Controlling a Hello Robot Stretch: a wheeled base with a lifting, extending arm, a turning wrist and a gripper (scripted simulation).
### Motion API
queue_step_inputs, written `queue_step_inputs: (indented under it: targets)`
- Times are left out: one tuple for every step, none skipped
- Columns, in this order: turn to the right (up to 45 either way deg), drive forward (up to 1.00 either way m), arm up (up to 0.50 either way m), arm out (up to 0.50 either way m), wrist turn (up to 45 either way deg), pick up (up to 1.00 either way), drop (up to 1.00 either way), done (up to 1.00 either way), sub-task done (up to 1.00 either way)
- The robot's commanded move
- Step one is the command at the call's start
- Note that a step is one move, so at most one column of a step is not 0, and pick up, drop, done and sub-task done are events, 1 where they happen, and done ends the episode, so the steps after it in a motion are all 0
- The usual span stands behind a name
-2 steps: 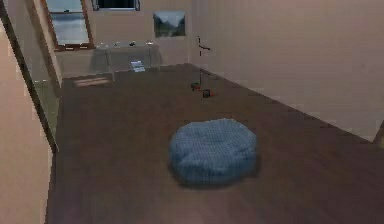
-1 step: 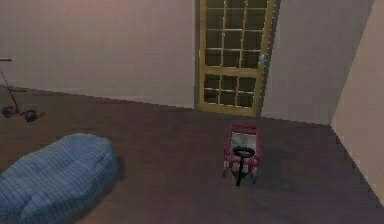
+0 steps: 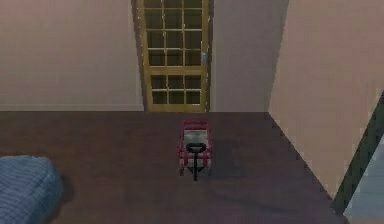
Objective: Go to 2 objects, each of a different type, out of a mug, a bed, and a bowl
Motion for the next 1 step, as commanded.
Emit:
queue_step_inputs:
  targets:
    - [0.0, 0.05, 0.00, 0.00, 0.0, 0.00, 0.00, 0.00, 0.00]
